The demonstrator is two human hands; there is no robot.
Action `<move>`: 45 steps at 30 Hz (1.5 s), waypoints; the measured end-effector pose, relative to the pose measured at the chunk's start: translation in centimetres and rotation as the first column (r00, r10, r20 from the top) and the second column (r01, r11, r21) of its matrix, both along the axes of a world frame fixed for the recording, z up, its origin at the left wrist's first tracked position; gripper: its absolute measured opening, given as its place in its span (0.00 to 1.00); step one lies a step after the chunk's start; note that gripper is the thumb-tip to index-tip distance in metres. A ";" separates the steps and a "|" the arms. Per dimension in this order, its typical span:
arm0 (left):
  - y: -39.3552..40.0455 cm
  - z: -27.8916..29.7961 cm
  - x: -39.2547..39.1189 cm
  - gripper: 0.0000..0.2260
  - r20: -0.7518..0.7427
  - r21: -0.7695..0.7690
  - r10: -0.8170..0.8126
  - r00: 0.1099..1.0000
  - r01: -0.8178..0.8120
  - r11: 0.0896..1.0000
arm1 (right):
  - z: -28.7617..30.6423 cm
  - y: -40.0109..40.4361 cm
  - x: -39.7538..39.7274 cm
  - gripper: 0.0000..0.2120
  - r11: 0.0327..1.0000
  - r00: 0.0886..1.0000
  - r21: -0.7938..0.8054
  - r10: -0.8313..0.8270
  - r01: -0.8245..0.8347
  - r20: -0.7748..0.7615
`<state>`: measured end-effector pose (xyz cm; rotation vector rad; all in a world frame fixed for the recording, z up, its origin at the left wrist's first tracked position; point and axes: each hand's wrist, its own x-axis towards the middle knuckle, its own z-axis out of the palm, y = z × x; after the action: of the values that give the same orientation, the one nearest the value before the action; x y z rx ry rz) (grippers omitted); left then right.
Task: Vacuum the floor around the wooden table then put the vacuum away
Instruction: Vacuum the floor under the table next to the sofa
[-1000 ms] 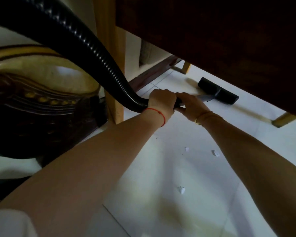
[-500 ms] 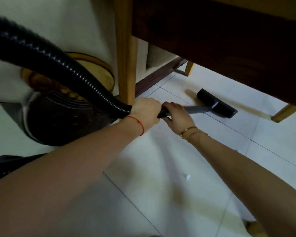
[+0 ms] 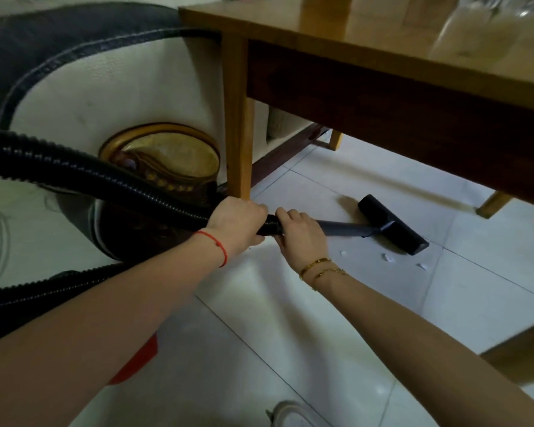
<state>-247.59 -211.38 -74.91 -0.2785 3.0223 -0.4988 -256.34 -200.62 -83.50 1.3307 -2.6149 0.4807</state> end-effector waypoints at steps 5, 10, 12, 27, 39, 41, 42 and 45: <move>3.4 -1.0 -3.5 0.14 -0.006 0.009 -0.051 0.999 0.051 0.999 | -0.8 3.9 -2.8 0.12 0.997 0.997 0.024 -0.072 0.072 -0.012; 8.0 -2.2 -8.3 0.14 -0.001 0.037 -0.096 0.995 0.096 0.995 | -1.3 8.9 -6.8 0.12 0.987 0.988 0.032 -0.155 0.155 -0.015; 9.8 -2.7 -10.2 0.14 -0.008 0.051 -0.122 0.992 0.122 0.991 | -1.5 11.0 -8.4 0.12 0.981 0.982 0.039 -0.188 0.188 -0.002; 16.7 -4.6 -16.4 0.08 -0.008 0.138 -0.111 0.994 0.111 0.984 | -1.8 17.9 -13.8 0.12 0.961 0.964 0.133 -0.254 0.243 0.075; 8.6 -0.6 -5.9 0.11 -0.007 0.049 -0.014 1.000 0.014 0.999 | 1.2 8.6 -5.3 0.12 0.996 0.994 0.080 -0.055 0.047 0.099; 7.0 0.5 -3.6 0.11 0.004 0.021 0.021 1.000 -0.021 1.000 | 1.9 6.6 -3.3 0.12 0.998 0.993 0.060 -0.004 -0.003 0.121; 6.2 1.0 -2.4 0.11 0.013 0.013 0.037 0.999 -0.037 0.999 | 2.2 5.5 -2.3 0.12 0.998 0.992 0.052 0.019 -0.025 0.125; 4.1 2.4 1.4 0.12 0.022 -0.001 0.087 0.996 -0.087 0.996 | 3.2 2.7 0.6 0.12 0.995 0.990 0.037 0.091 -0.095 0.104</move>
<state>-246.24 -207.30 -72.52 -0.3994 2.9732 -0.4919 -255.76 -197.87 -80.30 1.4846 -2.6675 0.5235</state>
